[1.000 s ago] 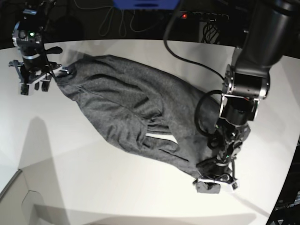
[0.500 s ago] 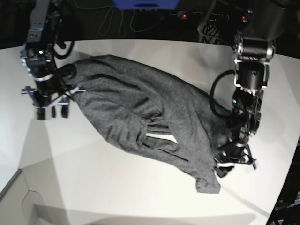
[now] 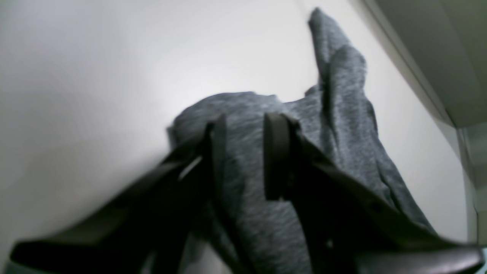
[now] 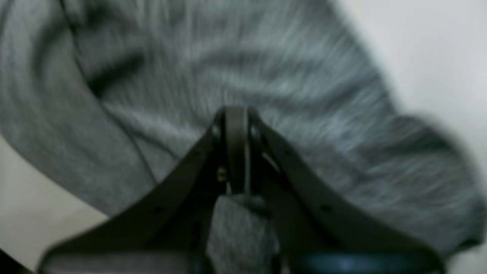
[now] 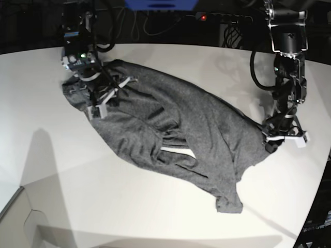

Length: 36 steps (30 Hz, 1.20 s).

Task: Layout the t-shirt on the table in an organized manner, then fold the t-shirt properly
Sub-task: 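Pull the sleeve with the left gripper while the right gripper grasps the shirt edge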

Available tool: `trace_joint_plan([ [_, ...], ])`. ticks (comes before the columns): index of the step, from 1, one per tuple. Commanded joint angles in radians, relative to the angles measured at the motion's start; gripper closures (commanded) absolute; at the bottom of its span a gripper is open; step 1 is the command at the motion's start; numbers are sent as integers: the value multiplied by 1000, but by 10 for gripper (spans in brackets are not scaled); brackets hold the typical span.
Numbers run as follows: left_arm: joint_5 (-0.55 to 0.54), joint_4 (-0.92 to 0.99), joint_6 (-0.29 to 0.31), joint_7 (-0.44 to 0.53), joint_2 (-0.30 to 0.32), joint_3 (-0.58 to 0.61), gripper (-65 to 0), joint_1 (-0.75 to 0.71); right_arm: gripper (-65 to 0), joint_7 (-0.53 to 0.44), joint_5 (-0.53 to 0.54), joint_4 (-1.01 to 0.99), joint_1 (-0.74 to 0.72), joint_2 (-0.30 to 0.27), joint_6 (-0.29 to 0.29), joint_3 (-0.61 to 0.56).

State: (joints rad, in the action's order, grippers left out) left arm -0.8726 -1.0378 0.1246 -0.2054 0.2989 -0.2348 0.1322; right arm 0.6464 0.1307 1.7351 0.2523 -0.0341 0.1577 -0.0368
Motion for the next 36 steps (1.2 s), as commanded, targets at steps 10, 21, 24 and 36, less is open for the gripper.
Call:
trace_joint_plan([
  [10,-6,127,20,16,0,-2,-166,40,0,-95,-3,-93,41,-77,-7,-1],
  [21,-13,-124,13,14,29,-5,-164,-176,0,-95,-1,26,140,-165,-7,-2],
  [24,-15,-180,13,-52,29,-13,-164,-230,0,-95,-1,59,166,-172,-7,-2],
  [36,-17,-445,20,-305,-7,-189,-164,-375,0,-159,-1,67,230,-234,-7,38],
])
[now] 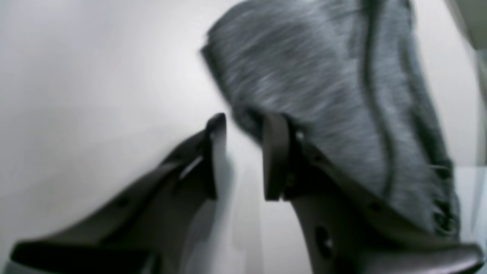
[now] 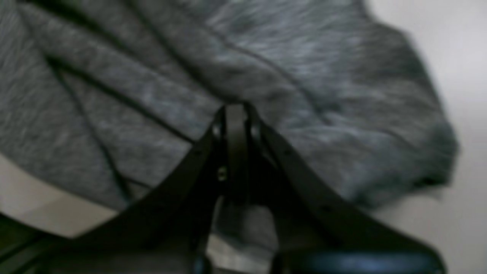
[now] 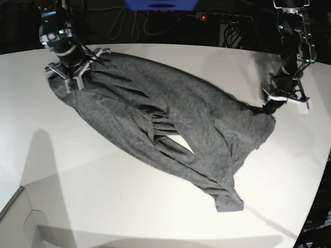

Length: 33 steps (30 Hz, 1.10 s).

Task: Layout the t-shirt on the table in an organized manner, then fold the t-shirt properly
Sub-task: 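Pull the sleeve with the left gripper while the right gripper grasps the shirt edge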

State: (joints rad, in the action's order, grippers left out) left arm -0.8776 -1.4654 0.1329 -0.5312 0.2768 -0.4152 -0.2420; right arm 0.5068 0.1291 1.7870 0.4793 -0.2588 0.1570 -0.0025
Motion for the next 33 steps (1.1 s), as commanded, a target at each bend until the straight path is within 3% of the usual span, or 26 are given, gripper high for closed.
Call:
trace_joint_plan([
  [1,-12,-47,12,3,12,-26,-164,-9,0,-29,1,15,8,-9,-6,11],
  [6,-12,-208,12,-16,-44,-107,-166,0,0,-60,1,52,14,8,-6,45],
  [11,-1,-214,3,-34,-52,-83,-167,185,0,-52,1,124,12,43,-6,66],
  [14,27,-119,1,-79,-57,-46,-167,333,0,-50,1,142,16,45,-6,63],
  [20,185,272,1,-88,-123,94,-176,639,-19,-49,1,144,35,40,-6,66],
  [23,239,450,3,-77,-161,134,-283,743,-76,-49,1,144,46,40,-6,68],
  [28,318,644,3,15,-202,187,-543,857,-127,-49,1,144,51,40,-6,68],
  [31,369,745,1,128,-230,227,-638,898,-126,-49,1,144,52,42,-6,69],
  [33,406,848,1,196,-250,238,-650,933,-126,-49,1,144,52,43,-6,69],
])
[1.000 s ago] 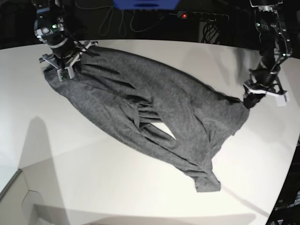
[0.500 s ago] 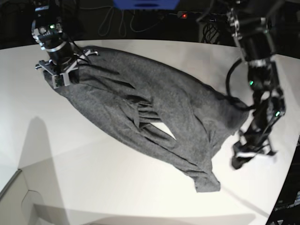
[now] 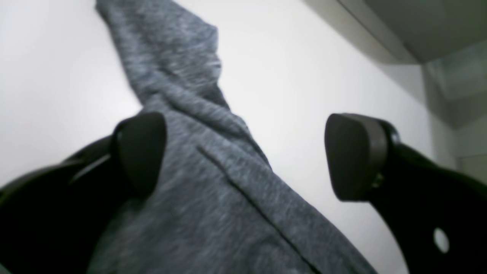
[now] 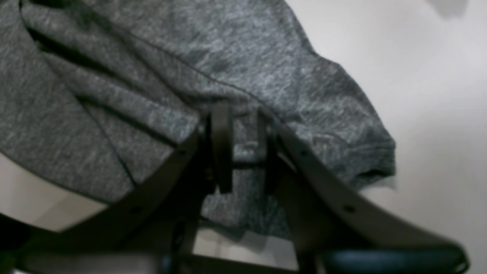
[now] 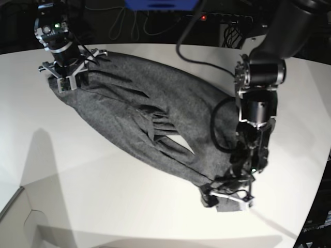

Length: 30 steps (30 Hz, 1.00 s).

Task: Layout the t-shirt on the table in an organized manner, then fold the t-shirt properly
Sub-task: 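Pull the sleeve with the left gripper while the right gripper grasps the shirt edge, then regrasp the shirt end with the left gripper, gathering fabric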

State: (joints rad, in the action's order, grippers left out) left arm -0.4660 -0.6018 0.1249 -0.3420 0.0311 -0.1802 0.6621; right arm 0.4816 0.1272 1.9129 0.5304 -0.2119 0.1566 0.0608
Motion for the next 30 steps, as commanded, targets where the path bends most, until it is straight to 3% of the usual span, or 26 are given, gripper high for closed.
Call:
trace_joint_plan([
  [1,10,35,5,36,-12,3,-650,48,-126,-24,2,18,1,-2,-5,6],
  [3,43,138,-41,94,-33,5,-650,91,-126,-24,2,18,1,-2,-5,3],
  [6,92,291,-167,217,-56,5,-650,140,-126,-24,2,18,1,-4,-5,4],
  [11,115,340,-253,272,-76,5,-650,152,-126,-24,2,18,1,-7,-5,4],
  [15,131,345,-267,274,-76,6,-650,152,-126,-24,2,17,1,-7,-5,4],
  [23,238,346,-265,269,-135,5,-650,152,-126,-24,2,15,-2,-7,-5,0],
  [30,230,412,-258,278,-138,-3,-650,152,-126,-24,2,13,0,-8,-5,6],
])
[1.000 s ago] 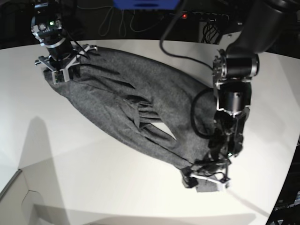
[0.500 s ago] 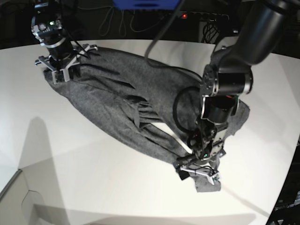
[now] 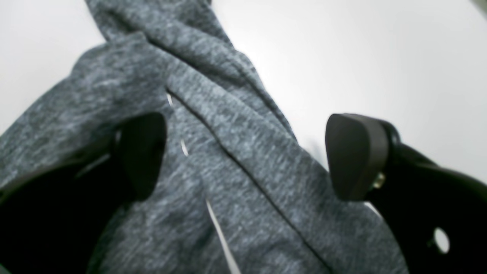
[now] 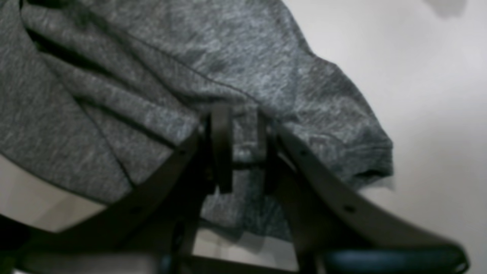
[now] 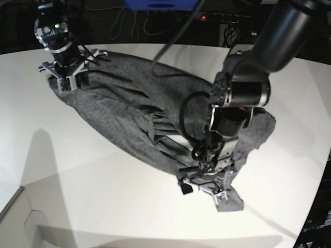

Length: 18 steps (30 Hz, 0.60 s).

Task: Layout the t-shirt on the table in an organized manner, then fold the t-shirt properly
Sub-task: 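Regrasp the shirt end with the left gripper, gathering fabric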

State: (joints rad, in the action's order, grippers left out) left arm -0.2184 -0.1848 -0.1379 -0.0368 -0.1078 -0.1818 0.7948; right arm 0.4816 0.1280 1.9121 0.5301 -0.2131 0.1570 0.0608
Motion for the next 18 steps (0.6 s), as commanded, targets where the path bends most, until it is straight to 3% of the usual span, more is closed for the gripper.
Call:
trace_joint_plan([
  [1,-17,-31,5,-27,-2,-2,-650,18,-126,-24,2,14,0,-7,-6,6],
  [5,-60,-209,1,-50,-34,3,-650,-25,-126,-24,2,14,-3,-7,-6,4],
  [11,-157,-597,-6,-222,-36,0,-650,-142,-126,-24,2,14,-5,-7,-6,4],
  [13,-164,-709,-59,-262,-33,0,-650,-174,-126,-24,2,14,-6,-9,-6,4],
  [15,-163,-773,-159,-292,-7,5,-650,-196,-126,-24,2,14,-6,-9,-6,4],
  [18,-163,-724,-257,-321,26,8,-650,-190,-126,-24,2,14,-8,-9,-6,0],
])
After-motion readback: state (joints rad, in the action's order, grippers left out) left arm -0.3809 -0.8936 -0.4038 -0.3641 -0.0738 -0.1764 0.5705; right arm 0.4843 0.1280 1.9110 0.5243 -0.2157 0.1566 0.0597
